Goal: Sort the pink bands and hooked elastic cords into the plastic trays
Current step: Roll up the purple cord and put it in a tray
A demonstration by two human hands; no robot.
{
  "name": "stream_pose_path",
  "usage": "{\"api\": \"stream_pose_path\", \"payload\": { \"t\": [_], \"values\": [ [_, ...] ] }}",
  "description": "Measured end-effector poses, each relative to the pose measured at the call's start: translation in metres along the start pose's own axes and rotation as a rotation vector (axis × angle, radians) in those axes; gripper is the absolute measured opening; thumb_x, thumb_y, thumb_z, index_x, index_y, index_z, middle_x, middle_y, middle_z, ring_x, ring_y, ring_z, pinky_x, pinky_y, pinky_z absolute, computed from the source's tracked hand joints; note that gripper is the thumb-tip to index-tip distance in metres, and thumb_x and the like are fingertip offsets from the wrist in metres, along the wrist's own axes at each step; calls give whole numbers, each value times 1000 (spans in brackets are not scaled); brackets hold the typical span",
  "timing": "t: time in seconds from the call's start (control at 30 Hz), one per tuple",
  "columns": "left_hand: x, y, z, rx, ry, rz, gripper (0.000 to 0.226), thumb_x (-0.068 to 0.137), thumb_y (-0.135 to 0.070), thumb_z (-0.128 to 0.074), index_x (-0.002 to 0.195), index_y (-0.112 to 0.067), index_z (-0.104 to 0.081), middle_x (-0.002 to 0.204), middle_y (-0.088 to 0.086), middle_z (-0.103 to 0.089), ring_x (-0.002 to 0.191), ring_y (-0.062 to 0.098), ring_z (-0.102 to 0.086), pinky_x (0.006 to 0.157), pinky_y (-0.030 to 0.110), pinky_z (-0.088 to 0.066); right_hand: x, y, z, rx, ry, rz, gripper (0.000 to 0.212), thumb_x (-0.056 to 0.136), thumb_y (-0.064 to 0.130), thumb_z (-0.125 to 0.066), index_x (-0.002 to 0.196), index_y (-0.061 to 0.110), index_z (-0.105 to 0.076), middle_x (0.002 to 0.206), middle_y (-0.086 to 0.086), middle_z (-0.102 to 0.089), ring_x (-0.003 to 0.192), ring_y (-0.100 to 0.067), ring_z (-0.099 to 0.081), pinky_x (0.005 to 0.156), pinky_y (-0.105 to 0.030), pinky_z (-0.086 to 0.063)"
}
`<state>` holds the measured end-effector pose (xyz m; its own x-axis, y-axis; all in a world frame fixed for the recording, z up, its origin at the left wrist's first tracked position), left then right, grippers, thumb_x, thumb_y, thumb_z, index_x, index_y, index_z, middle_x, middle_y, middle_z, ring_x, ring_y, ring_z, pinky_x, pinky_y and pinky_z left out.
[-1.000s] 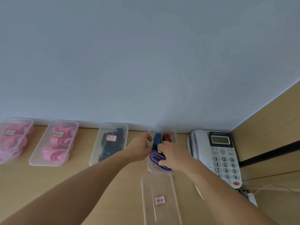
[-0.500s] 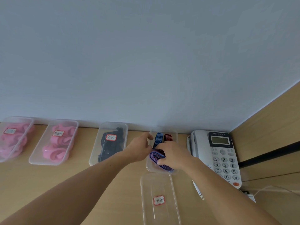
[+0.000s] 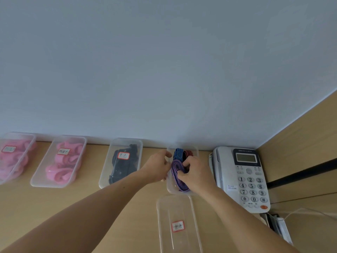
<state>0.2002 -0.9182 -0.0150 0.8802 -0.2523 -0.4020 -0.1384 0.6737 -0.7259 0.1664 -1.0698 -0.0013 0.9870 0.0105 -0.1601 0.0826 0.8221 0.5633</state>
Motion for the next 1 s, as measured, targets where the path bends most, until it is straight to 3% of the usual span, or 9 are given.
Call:
{"api": "stream_pose_path", "payload": {
  "t": [0.13,0.27,0.4,0.5,0.6,0.7,0.8,1.0],
  "values": [
    [-4,-3,-3,-36,17,27,31,93,-6,-40,124,-10,-45,80,15,-68,62,30,-71,65,41,-59,-2,-8,-2,123,-90,-243,18,74,29,-71,70,22,-55,65,10,-59,57,-1,-53,46,-15,-34],
    [-1,-2,-2,46,25,19,33,94,-12,-44,126,-10,-45,90,10,-67,64,22,-69,65,37,-58,-4,-11,-3,186,-74,-340,20,75,27,-71,69,16,-55,66,0,-65,59,-21,-66,54,-29,-48],
    [1,-4,2,401,-9,-57,44,91,-25,-49,134,-17,-44,112,6,-62,97,26,-62,74,32,-47,-8,-15,2,145,-121,-316,24,76,26,-70,66,17,-50,63,4,-58,54,-13,-56,45,-22,-34],
    [3,-20,1,800,-135,-360,61,85,-26,-53,143,-28,-34,131,4,-45,123,27,-44,92,35,-41,-9,-14,1,68,-128,-277,20,78,26,-67,73,13,-52,72,-1,-58,56,-12,-47,44,-19,-24],
    [7,-26,-12,918,2,-513,67,92,-30,-46,153,-31,-19,160,-2,-15,150,23,-5,119,40,-18,-7,-12,1,41,-104,-267,19,77,27,-66,76,14,-52,76,-3,-60,59,-15,-48,45,-20,-24],
    [11,-20,-15,849,110,-469,61,95,-39,-42,152,-25,-26,162,-6,-18,151,18,-7,122,37,-13,-7,-15,5,62,-93,-274,20,73,28,-67,69,16,-51,65,3,-58,54,-9,-48,44,-23,-28],
    [9,-20,-9,874,52,-526,57,93,-47,-44,143,-22,-40,157,-5,-30,149,19,-17,118,37,-19,-6,-17,6,70,-93,-257,23,72,27,-67,63,19,-48,58,6,-53,49,-5,-44,42,-21,-29],
    [9,-14,-8,846,53,-536,56,92,-43,-50,143,-24,-41,151,-1,-37,149,19,-17,116,35,-25,-5,-22,5,178,-46,-280,21,74,25,-70,68,21,-50,65,9,-55,59,-7,-51,54,-24,-39]
  ]
}}
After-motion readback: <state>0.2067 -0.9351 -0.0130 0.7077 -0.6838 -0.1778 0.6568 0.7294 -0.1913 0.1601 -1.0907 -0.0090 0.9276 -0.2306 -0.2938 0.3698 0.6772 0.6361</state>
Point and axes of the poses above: each hand's wrist, its own x-axis towards the middle knuckle, its own z-axis out of the back of the hand, y = z × x, the point moved 4 cm from there along x, towards the middle knuckle
